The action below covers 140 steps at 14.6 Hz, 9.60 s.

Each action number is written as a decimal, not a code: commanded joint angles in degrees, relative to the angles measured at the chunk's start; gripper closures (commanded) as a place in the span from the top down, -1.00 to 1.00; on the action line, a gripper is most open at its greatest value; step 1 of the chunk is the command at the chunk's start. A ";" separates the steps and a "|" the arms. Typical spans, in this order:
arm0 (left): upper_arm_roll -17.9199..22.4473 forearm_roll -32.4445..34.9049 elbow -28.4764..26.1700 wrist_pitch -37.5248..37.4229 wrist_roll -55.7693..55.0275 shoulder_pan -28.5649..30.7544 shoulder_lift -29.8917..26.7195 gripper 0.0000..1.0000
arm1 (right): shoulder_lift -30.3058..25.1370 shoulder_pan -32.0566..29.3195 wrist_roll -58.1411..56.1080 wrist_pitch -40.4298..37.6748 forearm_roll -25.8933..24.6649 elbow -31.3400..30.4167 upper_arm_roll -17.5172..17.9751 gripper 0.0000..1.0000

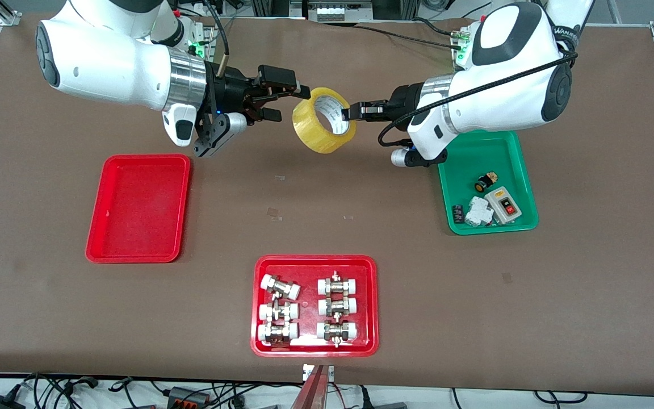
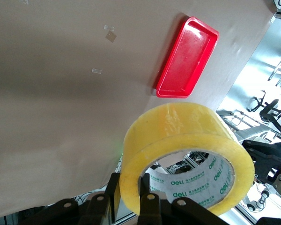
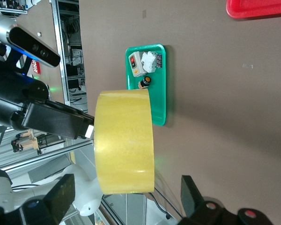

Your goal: Left arm passes tape to right arm into tray

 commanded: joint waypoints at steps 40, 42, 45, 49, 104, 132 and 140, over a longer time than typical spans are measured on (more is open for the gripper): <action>0.90 36.49 9.73 -29.16 20.27 12.80 -4.81 1.00 | 14.39 -19.25 -3.40 -3.19 -1.49 -0.64 -1.03 -0.29; 0.90 40.71 9.56 -29.07 31.54 15.35 -5.33 1.00 | 17.11 -24.70 -6.03 -5.48 -1.49 -0.64 -1.11 -0.29; 0.90 44.06 9.12 -28.63 40.09 18.78 -6.03 1.00 | 22.03 -32.96 -11.29 -10.22 -1.49 -0.38 -1.03 -0.29; 0.81 46.80 7.54 -26.71 47.93 22.03 -7.00 1.00 | 27.40 -41.32 -26.31 -11.11 -2.71 -0.29 -1.03 -0.28; 11.36 46.36 -2.22 -13.51 45.82 20.54 -14.48 1.00 | 3.68 -28.34 -11.31 -8.04 -53.08 9.64 -1.11 1.00; 11.36 46.36 -1.96 -13.51 46.18 21.25 -14.39 1.00 | -14.61 -25.52 -11.66 -0.21 -51.24 -15.49 -4.54 1.00; 11.36 46.36 -1.96 -13.51 46.18 21.25 -14.30 1.00 | -14.96 -25.87 -11.75 -1.70 -51.24 -15.49 -4.63 1.00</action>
